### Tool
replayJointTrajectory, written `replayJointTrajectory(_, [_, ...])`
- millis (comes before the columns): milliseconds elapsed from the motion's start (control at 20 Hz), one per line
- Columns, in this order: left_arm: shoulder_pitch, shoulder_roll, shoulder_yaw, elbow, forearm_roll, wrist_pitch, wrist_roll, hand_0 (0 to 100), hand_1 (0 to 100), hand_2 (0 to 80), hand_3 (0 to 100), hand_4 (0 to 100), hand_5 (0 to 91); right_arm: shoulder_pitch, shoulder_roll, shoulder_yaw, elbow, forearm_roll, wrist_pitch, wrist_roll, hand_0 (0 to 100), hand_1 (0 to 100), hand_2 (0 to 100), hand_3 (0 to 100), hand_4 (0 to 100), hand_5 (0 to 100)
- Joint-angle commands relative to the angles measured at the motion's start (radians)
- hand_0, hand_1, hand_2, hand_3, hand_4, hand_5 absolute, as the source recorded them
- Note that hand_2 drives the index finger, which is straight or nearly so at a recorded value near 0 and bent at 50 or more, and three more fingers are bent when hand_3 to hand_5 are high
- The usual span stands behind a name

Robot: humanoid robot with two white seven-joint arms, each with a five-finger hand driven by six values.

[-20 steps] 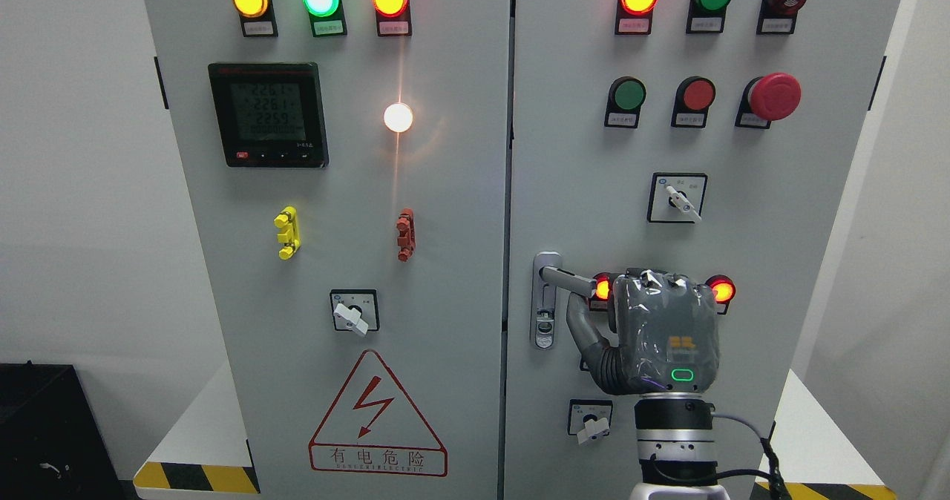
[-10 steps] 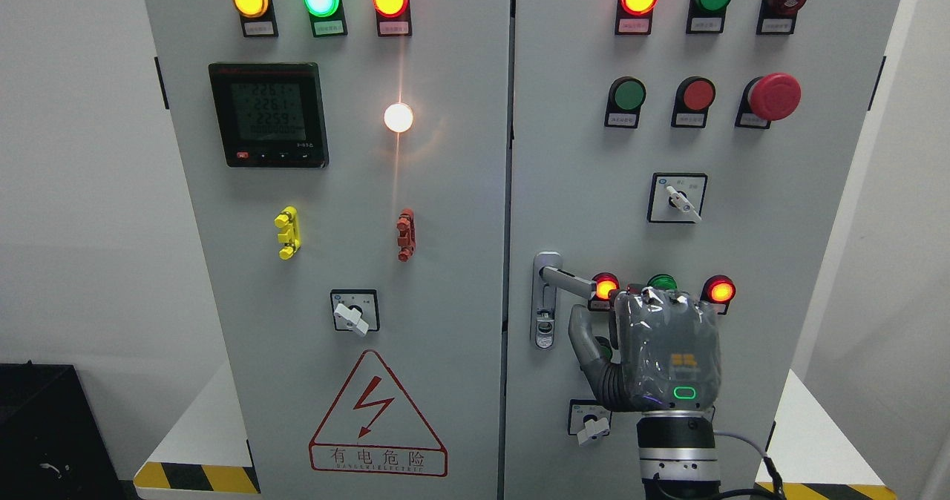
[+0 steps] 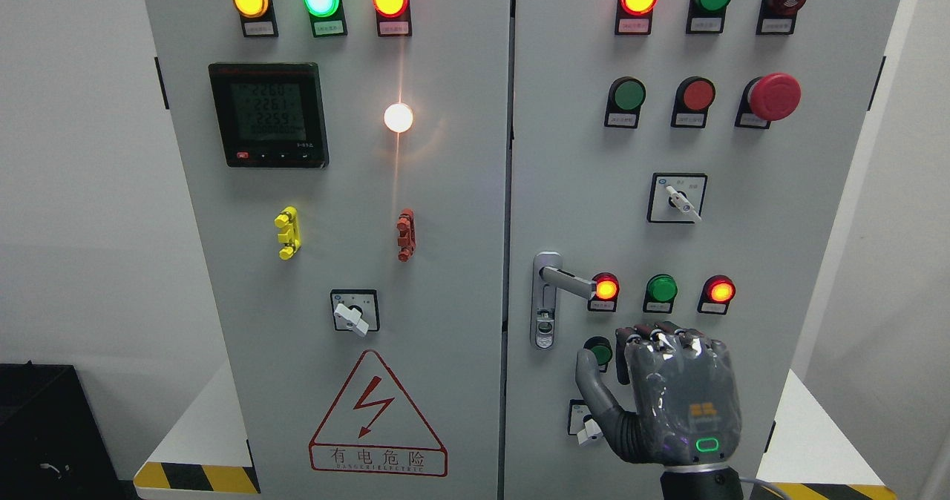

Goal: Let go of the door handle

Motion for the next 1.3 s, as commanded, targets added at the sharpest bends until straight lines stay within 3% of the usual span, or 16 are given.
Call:
replayJointTrajectory(0, [0.017,0.0,0.0,0.0,-0.001,-0.001,0.0,12,56,0.0,0,0,0.0,0.068,-0.011,-0.307,-0.103,-0.108,-0.181,-0.015,54,28,49,74,69,63])
replayJointTrajectory(50, [0.017,0.0,0.0,0.0,-0.001,-0.001,0.0,12,56,0.0,0,0,0.0,0.068,-0.011,-0.341,-0.103,-0.13,-0.22,-0.01,54,28,48,72,68,61])
replayJointTrajectory(150, [0.017,0.0,0.0,0.001,0.001,-0.001,0.0,12,56,0.0,0,0,0.0,0.064,-0.016,-0.38,-0.104,-0.148,-0.272,-0.004,53,26,33,52,53,49])
replayJointTrajectory(200, [0.017,0.0,0.0,0.0,-0.001,-0.001,0.0,12,56,0.0,0,0,0.0,0.062,-0.019,-0.392,-0.107,-0.165,-0.292,-0.001,53,25,31,49,50,47])
replayJointTrajectory(301, [0.017,0.0,0.0,0.0,0.001,-0.001,0.0,12,56,0.0,0,0,0.0,0.062,-0.018,-0.404,-0.11,-0.206,-0.317,0.002,53,23,15,28,33,33])
replayJointTrajectory(351, [0.017,0.0,0.0,0.0,0.001,-0.001,0.0,12,56,0.0,0,0,0.0,0.062,-0.019,-0.403,-0.109,-0.22,-0.326,0.002,52,23,13,25,31,31])
replayJointTrajectory(401, [0.017,0.0,0.0,0.001,0.001,-0.001,0.0,12,56,0.0,0,0,0.0,0.062,-0.019,-0.403,-0.109,-0.232,-0.337,0.001,52,23,2,11,18,19])
replayJointTrajectory(451, [0.017,0.0,0.0,0.0,-0.001,-0.001,0.0,12,56,0.0,0,0,0.0,0.061,-0.019,-0.403,-0.109,-0.245,-0.346,-0.001,51,22,0,2,8,8])
replayJointTrajectory(551, [0.017,0.0,0.0,0.0,0.001,-0.001,0.0,12,56,0.0,0,0,0.0,0.056,-0.018,-0.395,-0.109,-0.265,-0.352,0.002,51,21,0,0,1,0])
replayJointTrajectory(902, [0.017,0.0,0.0,0.0,-0.001,-0.001,0.0,12,56,0.0,0,0,0.0,0.056,-0.013,-0.369,-0.11,-0.265,-0.355,0.004,50,20,0,0,0,0])
replayJointTrajectory(1052, [0.017,0.0,0.0,0.0,-0.001,-0.001,0.0,12,56,0.0,0,0,0.0,0.056,-0.011,-0.32,-0.11,-0.265,-0.352,0.004,51,20,0,0,1,0])
replayJointTrajectory(1252, [0.017,0.0,0.0,0.0,0.001,-0.001,0.0,12,56,0.0,0,0,0.0,0.056,-0.01,-0.303,-0.106,-0.265,-0.352,0.004,51,21,0,0,1,0])
